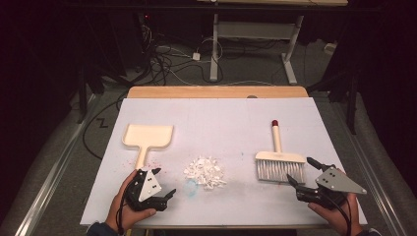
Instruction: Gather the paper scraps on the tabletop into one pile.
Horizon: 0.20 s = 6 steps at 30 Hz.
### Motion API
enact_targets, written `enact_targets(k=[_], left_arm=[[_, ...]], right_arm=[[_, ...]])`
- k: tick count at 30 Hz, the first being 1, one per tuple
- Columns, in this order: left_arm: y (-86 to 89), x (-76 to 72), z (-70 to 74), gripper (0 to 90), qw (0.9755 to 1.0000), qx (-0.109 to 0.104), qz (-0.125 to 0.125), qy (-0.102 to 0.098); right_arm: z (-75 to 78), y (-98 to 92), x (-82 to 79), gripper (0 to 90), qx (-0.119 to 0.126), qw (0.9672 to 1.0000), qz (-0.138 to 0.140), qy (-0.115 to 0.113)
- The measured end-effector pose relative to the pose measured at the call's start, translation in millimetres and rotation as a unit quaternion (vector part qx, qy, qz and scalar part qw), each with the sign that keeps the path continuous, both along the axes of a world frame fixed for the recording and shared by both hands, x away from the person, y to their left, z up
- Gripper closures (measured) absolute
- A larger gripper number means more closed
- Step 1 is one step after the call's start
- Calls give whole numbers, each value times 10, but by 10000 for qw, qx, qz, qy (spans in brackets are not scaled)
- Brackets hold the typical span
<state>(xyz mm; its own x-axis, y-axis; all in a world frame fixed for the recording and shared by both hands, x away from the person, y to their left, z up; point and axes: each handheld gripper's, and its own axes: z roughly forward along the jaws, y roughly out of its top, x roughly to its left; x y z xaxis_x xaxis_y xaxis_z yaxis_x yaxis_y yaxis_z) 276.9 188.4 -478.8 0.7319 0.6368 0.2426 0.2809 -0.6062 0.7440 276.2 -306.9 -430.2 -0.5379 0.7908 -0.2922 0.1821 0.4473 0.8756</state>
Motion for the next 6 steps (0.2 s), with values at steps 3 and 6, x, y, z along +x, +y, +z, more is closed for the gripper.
enact_targets(k=[3,6], left_arm=[[3,-1,3,173,10000,-28,26,-11],[-7,0,8,173,10000,-5,25,-30]], right_arm=[[-7,7,1,203,-48,10000,-12,10],[-5,15,-4,203,-66,10000,23,-9]])
